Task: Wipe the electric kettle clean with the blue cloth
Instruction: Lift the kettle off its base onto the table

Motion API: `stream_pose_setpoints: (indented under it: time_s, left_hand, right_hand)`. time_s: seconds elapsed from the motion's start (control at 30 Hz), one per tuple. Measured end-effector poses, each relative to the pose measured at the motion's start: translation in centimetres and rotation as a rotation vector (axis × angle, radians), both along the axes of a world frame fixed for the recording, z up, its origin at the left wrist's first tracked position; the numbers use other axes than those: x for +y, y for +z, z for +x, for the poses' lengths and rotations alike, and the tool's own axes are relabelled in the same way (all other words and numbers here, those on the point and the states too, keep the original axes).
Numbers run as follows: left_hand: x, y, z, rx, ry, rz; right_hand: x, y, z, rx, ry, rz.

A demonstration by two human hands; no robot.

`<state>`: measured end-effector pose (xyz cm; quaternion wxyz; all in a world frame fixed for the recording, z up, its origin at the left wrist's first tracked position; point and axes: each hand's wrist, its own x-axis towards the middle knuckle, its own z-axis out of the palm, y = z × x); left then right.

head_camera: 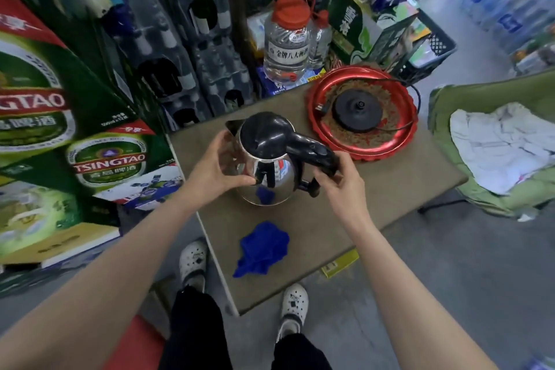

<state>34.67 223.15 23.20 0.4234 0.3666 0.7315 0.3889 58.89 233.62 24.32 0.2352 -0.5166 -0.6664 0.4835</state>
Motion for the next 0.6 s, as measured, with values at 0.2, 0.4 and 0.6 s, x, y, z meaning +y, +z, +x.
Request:
stream_pose_setpoints:
  time_s: [0.2,0.4,0.6]
  left_hand:
    - [1.2,-1.9,-3.2,-0.061,-0.172,0.012]
    - [2.3,-3.1,-3.9,-0.122,-0.321,0.034]
    - [3.3,-4.6,-3.2,-0.080,-0.453,0.030]
  right_hand:
    - [-4.0,-1.0,-2.3,-0.026,-0.281,0.006]
    - [-7.9,-1.5,-3.4,-0.049,-0.514,0.003]
    - [-9.5,-3.3,-2.6,-0.088,-0.587,0.017]
